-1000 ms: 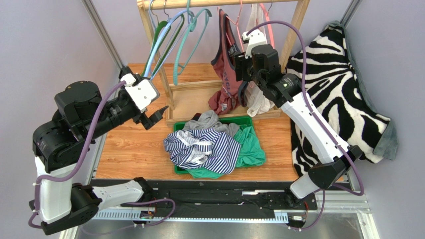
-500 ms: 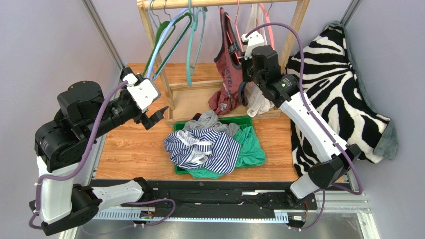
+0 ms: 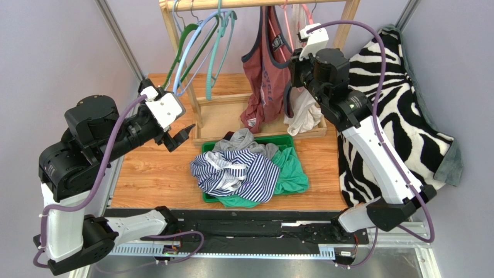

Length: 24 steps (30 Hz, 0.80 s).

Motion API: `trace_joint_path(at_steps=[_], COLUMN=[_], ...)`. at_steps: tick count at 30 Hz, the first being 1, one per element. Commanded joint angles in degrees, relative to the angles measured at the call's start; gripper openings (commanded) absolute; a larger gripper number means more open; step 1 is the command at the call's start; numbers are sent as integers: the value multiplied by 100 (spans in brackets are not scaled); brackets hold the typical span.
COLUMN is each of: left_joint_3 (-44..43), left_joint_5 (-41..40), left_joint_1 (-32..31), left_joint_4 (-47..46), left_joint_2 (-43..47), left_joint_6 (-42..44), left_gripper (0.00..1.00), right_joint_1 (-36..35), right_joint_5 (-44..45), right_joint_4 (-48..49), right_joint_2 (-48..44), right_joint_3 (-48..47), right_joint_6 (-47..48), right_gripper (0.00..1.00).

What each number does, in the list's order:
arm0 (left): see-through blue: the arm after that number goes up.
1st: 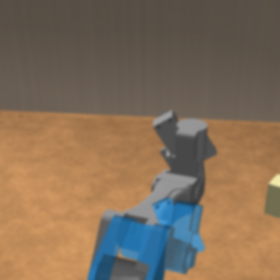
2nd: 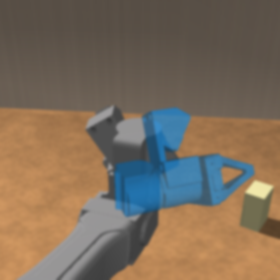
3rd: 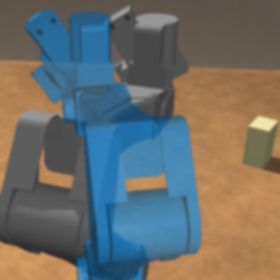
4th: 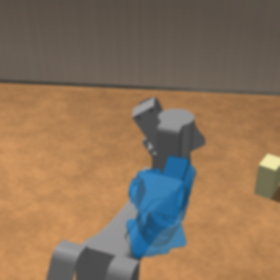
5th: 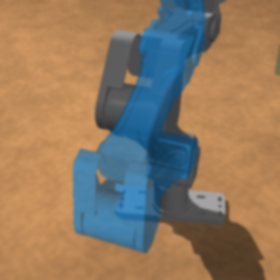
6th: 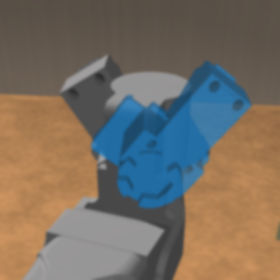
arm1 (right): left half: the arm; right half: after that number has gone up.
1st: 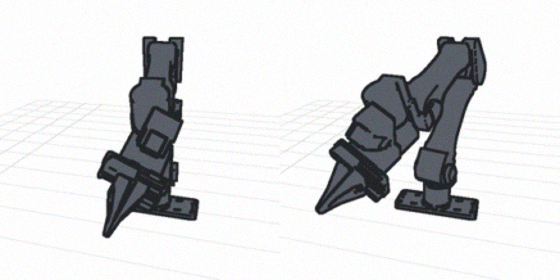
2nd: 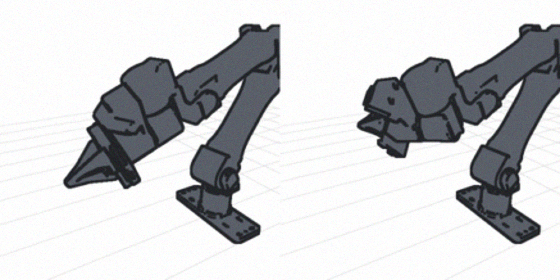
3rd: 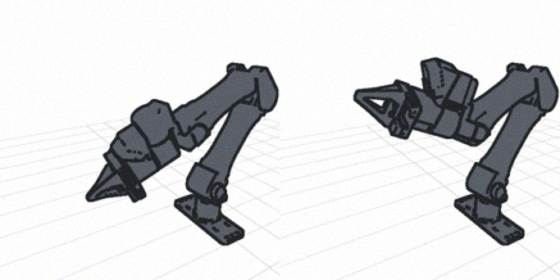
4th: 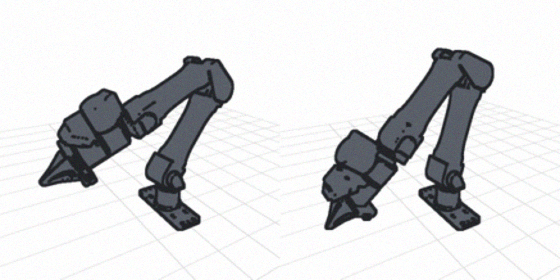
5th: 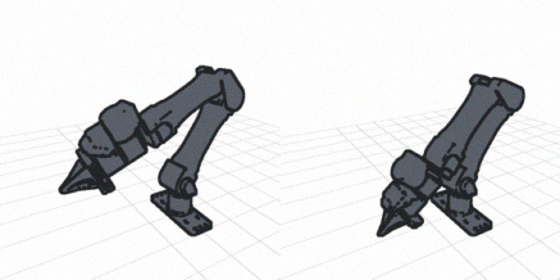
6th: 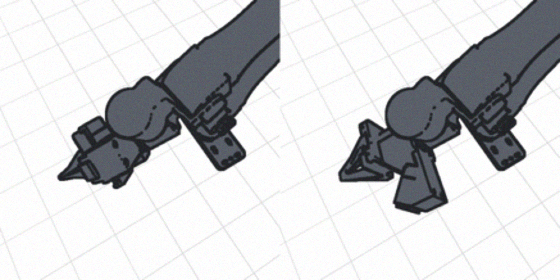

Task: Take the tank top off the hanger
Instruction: Pick up the hanger from the clothesline.

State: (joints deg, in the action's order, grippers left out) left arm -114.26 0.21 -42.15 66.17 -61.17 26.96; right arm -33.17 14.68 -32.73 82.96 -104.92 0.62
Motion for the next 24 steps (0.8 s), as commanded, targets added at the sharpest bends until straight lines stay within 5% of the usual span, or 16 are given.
trace_joint_path(at_steps=[1,11,24], left_joint_3=[35,53,-36], left_joint_5=[67,155,498], left_joint_1=[58,93,199], left_joint_4=[-148,-122,-34], left_joint_2=[52,52,-97], left_joint_6=[-121,-130,-218], left_gripper=[99,99,99], right_joint_1=[12,-5,-41], right_joint_5=[-271,-808,-1748], right_joint_4=[557,-215,-1280], right_joint_2=[-376,-1308,-1774], right_joint_3=[375,1431,-1354], right_joint_6=[-282,-432,-458], right_gripper=[0,0,0])
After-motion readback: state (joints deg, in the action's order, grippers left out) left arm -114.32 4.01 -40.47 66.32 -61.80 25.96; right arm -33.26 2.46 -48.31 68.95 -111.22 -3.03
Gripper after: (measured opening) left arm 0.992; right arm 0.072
